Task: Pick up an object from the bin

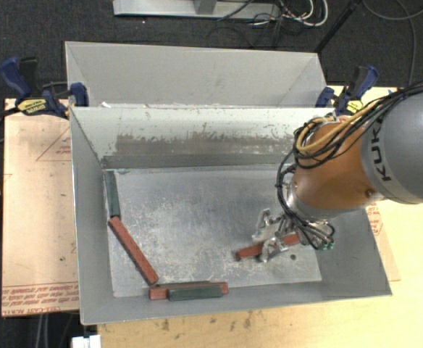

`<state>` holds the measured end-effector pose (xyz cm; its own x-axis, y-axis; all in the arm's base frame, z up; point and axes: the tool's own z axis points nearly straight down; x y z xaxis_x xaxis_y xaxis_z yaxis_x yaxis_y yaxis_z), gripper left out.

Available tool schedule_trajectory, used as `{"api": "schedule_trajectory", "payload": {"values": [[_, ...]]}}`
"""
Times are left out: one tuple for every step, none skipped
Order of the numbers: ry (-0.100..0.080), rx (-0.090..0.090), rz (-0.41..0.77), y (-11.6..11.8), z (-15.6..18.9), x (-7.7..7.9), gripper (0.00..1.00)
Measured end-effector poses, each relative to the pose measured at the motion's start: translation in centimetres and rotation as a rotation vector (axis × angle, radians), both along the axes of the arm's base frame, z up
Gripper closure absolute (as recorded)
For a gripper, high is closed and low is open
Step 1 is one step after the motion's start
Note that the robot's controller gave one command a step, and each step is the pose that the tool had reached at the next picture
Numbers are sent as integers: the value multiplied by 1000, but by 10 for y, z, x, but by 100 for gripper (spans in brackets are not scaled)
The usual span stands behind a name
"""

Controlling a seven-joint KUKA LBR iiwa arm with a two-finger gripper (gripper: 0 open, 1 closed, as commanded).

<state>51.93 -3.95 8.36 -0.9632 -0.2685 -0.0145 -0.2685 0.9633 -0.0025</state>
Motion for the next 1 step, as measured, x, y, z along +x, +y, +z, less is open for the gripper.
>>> {"api": "schedule_trajectory", "payload": {"values": [[9, -1, 0, 0, 13, -1, 100]]}}
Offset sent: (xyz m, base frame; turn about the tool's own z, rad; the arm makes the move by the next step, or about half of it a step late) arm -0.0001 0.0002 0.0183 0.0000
